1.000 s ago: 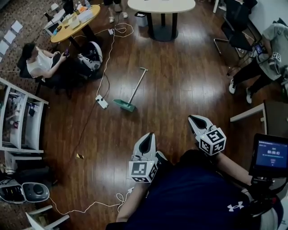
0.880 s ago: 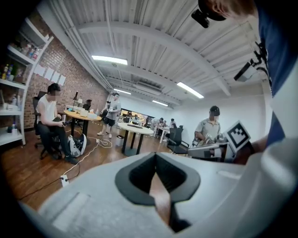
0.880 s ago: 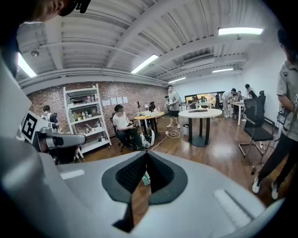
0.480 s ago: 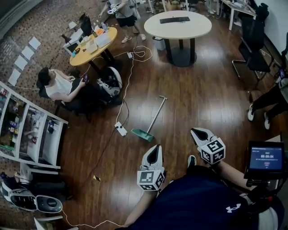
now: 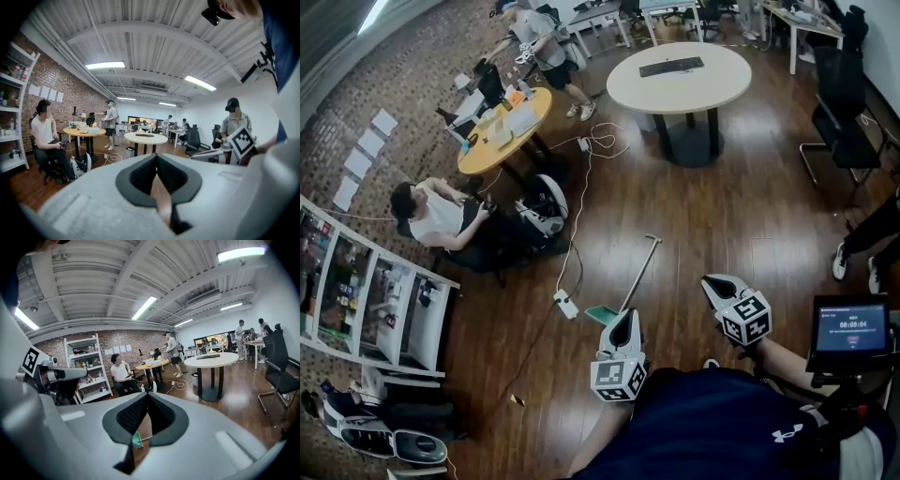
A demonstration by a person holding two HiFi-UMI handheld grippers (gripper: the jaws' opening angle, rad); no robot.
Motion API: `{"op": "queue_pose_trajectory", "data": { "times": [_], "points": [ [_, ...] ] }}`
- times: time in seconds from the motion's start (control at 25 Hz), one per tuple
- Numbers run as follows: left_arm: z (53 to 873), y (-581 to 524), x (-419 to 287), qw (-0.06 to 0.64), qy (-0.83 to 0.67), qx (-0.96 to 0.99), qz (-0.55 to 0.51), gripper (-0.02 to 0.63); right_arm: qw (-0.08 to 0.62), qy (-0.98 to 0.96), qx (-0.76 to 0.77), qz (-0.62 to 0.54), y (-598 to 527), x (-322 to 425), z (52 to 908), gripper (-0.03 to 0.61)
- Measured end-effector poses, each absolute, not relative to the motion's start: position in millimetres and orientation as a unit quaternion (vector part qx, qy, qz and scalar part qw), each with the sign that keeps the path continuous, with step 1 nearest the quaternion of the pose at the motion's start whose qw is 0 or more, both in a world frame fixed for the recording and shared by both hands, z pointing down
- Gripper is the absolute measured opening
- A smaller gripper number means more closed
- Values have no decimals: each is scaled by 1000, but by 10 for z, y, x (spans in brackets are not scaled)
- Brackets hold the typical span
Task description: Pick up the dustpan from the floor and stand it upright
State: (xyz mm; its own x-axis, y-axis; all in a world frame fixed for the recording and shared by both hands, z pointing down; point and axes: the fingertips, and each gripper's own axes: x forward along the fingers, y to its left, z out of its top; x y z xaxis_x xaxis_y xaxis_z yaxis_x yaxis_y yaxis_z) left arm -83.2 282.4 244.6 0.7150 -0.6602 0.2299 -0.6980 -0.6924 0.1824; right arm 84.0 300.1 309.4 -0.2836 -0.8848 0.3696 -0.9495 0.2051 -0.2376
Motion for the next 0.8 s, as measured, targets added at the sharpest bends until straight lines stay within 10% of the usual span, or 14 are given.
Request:
{"op": "queue_pose_trajectory", "data": {
  "times": [0.8],
  "points": [
    [2977,710,-922,178,-354,917,52,8,159,-735,628,201,985,1176,3183,11]
  ]
}}
